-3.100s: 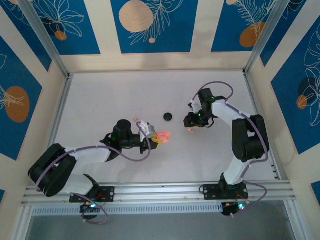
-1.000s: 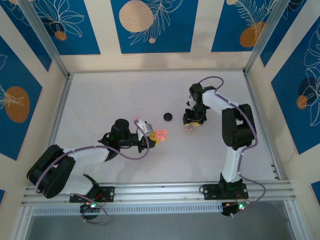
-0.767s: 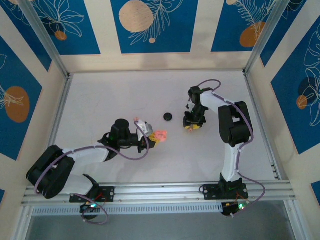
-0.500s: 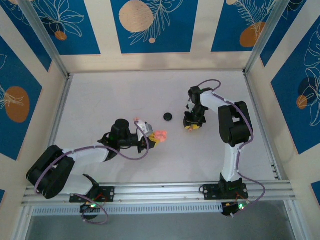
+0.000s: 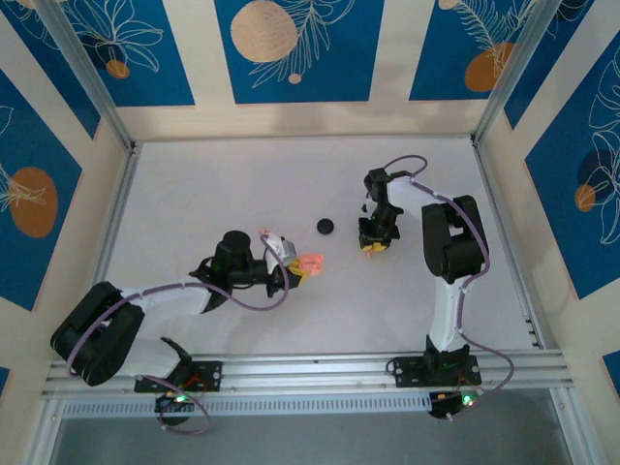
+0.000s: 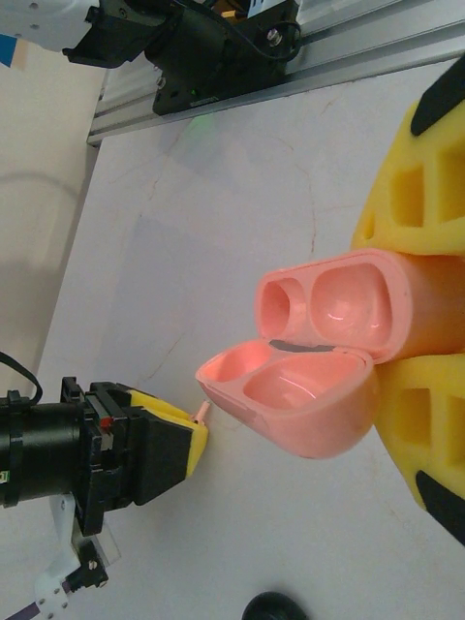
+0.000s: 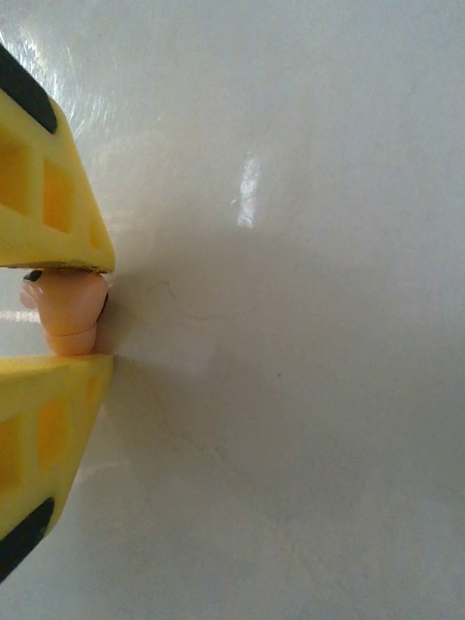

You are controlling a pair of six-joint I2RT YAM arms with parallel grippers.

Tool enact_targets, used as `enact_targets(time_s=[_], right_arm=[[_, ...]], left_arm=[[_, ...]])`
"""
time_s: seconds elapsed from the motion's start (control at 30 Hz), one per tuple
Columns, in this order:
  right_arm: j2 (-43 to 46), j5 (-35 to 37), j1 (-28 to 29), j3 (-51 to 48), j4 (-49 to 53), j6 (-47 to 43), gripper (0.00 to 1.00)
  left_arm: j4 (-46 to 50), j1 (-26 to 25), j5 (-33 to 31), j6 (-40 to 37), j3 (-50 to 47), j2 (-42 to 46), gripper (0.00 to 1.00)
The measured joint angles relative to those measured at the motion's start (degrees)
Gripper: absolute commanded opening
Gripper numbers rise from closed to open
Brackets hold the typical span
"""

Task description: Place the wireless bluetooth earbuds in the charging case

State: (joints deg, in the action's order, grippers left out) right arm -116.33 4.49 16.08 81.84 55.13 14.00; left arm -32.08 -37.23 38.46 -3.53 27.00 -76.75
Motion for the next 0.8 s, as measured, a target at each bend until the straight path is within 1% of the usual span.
enact_targets(time_s=[0.13,0.27,0.53,0.8], right_arm=[[0.79,0.24,0.22,-1.01,-0.96,0.17,0.26],[4.66,0.20,1.16,-4.31,-3.08,1.09,0.25],[20.76,0.04,4.90,-11.56,-11.34,4.79,0.24],[34.93,0.07,10.99,-21.70,-25.64,8.66,0.23]], left_arm=[[-0.02,0.00,-0.04,-0.04,0.00,-0.02,0.11],[-1.57,0.00,-0.68,-0.04,-0.28,-1.14,0.11],[-9.20,-0.07,-4.09,-0.02,-0.66,-7.63,0.11],[-18.49,-0.52,-7.26,0.17,-0.72,-12.28,0.11]])
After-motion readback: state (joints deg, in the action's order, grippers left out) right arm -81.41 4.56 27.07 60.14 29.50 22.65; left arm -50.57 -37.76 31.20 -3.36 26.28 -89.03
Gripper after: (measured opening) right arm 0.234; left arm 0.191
